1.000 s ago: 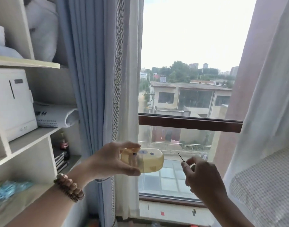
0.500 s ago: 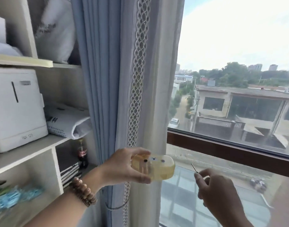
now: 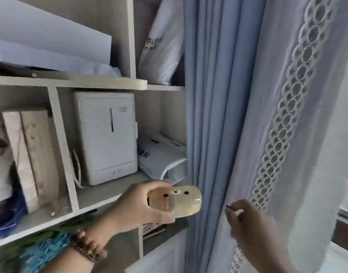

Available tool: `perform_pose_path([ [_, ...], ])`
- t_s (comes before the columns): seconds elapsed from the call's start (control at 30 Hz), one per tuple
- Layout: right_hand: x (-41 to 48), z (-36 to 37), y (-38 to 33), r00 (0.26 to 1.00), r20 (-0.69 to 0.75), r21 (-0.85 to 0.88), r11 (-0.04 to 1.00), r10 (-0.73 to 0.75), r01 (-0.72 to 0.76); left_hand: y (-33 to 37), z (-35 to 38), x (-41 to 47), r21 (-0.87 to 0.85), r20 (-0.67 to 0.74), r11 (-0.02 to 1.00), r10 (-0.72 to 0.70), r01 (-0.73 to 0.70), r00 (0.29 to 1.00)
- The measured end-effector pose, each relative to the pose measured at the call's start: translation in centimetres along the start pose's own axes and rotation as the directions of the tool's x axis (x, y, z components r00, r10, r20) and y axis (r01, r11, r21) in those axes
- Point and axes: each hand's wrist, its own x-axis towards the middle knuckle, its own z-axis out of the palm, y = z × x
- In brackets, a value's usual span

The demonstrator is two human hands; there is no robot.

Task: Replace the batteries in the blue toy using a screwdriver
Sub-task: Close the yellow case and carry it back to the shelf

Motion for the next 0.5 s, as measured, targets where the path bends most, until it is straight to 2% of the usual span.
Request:
perform_pose_path([
  [0.17, 5.5, 7.0, -5.7, 0.983, 0.063, 0.094, 0.982, -0.172, 0.166, -5.1, -5.1, 1.3, 0.073, -0.153, 0.994, -0.070, 0.082, 0.986],
  [0.27, 7.6, 11.0, -8.5, 0.947, 0.124, 0.108, 0.952, -0.297, 0.285, -6.8, -7.2, 1.5, 0.120, -0.223, 0.981, -0.121, 0.150, 0.967],
  [0.4, 9.7, 15.7, -12.0, 0.906, 0.189, 0.204, 0.917, -0.380, 0.342, -8.8, -9.3, 1.6, 0.175, -0.324, 0.948, -0.199, 0.265, 0.925],
  [0.5, 11.2, 18.5, -13.7, 0.878, 0.184, 0.302, 0.875, -0.443, 0.378, -10.1, -10.1, 1.5, 0.183, -0.390, 0.924, -0.246, 0.336, 0.887],
])
